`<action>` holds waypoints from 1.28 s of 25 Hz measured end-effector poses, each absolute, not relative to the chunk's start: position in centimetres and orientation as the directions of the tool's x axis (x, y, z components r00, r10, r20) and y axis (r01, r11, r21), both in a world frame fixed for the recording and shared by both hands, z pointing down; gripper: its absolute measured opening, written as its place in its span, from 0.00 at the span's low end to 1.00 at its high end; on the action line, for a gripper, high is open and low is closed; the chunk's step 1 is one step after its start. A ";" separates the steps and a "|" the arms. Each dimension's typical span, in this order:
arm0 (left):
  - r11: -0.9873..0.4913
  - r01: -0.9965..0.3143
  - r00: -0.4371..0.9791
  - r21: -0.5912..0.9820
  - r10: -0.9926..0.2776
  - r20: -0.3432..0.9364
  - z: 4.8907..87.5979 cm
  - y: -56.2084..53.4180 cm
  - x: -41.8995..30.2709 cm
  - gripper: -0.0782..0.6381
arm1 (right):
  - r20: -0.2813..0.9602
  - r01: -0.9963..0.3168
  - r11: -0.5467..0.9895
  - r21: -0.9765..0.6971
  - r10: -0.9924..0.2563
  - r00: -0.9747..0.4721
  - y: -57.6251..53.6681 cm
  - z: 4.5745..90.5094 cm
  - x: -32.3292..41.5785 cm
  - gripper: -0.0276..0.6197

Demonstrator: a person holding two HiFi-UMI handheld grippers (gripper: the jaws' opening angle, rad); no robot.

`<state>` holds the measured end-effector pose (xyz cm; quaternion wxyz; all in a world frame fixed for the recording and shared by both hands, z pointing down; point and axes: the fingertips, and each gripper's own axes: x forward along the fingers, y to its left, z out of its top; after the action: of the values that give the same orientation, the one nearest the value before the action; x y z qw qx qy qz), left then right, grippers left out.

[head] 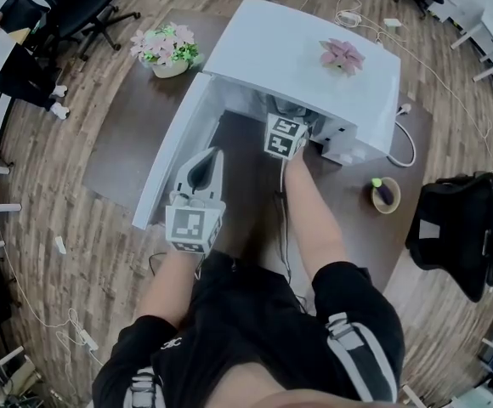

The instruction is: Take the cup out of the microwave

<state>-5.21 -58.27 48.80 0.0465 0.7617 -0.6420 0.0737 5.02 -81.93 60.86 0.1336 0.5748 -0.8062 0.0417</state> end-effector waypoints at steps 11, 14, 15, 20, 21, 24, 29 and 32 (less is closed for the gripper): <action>-0.175 -0.984 0.165 -0.039 -0.969 0.182 49.1 -59.1 -5.6 0.10 | 0.307 -0.920 0.370 0.131 -0.897 -0.317 -84.0 62.0 3.8 0.63; -0.174 -0.984 0.165 -0.038 -0.970 0.178 48.8 -58.9 -5.8 0.10 | 0.302 -0.920 0.379 0.100 -0.893 -0.335 -83.3 61.9 3.7 0.62; -0.175 -0.984 0.166 -0.038 -0.970 0.176 48.7 -58.8 -5.8 0.10 | 0.297 -0.921 0.380 0.083 -0.892 -0.342 -82.9 61.8 3.7 0.62; -0.183 -0.982 0.176 -0.035 -0.971 0.162 48.2 -58.3 -5.9 0.10 | 0.277 -0.913 0.403 0.059 -0.886 -0.373 -79.9 61.1 4.1 0.62; -0.187 -0.982 0.180 -0.033 -0.971 0.158 48.0 -58.1 -5.8 0.10 | 0.270 -0.910 0.411 0.057 -0.884 -0.382 -79.1 60.8 4.2 0.62; -0.201 -0.979 0.195 -0.031 -0.970 0.143 47.3 -57.6 -5.5 0.10 | 0.262 -0.902 0.427 0.061 -0.879 -0.398 -76.0 59.9 4.5 0.62; -0.223 -0.975 0.221 -0.015 -0.970 0.105 45.3 -56.6 -5.3 0.10 | 0.209 -0.898 0.437 0.057 -0.884 -0.417 -70.5 55.5 5.2 0.62; -0.240 -0.971 0.240 -0.001 -0.967 0.083 43.9 -56.1 -5.2 0.10 | 0.179 -0.901 0.431 0.059 -0.892 -0.415 -67.4 52.1 5.6 0.62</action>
<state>-5.17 -56.13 43.91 0.0254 0.7868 -0.6157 0.0330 5.62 -67.38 52.10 0.0920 0.5331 -0.8408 0.0229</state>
